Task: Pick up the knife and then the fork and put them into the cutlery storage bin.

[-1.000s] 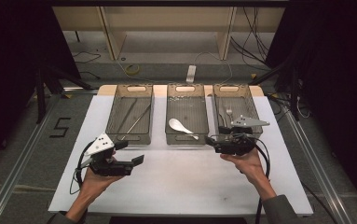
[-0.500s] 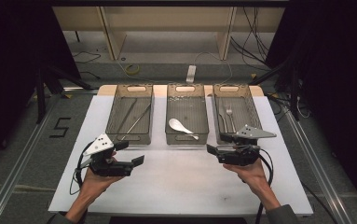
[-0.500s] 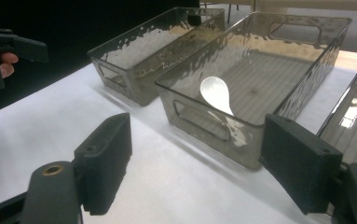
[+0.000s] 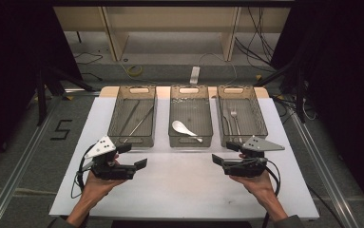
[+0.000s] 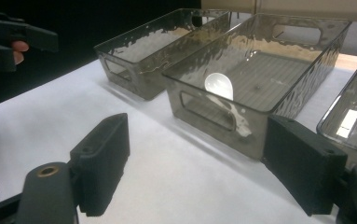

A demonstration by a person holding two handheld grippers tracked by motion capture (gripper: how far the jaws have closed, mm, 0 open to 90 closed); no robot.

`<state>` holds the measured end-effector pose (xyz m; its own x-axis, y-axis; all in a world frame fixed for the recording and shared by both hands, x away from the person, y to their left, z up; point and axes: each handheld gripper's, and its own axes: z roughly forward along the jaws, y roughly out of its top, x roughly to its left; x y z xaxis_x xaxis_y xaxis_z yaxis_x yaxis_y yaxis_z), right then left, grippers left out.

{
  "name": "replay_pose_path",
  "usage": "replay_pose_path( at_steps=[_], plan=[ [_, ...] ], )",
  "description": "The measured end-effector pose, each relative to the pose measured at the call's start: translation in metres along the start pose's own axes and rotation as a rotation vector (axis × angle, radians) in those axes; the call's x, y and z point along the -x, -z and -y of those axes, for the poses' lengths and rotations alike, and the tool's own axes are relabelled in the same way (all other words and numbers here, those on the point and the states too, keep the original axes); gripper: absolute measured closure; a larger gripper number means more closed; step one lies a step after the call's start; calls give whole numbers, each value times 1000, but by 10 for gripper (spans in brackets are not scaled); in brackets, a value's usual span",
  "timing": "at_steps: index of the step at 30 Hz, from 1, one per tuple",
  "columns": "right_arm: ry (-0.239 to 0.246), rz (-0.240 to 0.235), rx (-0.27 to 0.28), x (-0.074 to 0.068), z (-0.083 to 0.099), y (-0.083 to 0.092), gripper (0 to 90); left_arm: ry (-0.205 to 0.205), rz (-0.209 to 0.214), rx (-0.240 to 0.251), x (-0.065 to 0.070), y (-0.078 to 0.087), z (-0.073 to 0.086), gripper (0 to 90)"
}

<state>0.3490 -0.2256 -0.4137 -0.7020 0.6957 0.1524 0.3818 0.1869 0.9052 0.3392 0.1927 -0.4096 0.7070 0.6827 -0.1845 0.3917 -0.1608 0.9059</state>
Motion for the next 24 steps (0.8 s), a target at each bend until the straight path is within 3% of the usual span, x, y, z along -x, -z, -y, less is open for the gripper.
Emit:
replay_pose_path(
  at_steps=[24],
  plan=[
    [5,31,9,-8,23,15,178,3,29,-8,4,-1,1,139]
  ],
)
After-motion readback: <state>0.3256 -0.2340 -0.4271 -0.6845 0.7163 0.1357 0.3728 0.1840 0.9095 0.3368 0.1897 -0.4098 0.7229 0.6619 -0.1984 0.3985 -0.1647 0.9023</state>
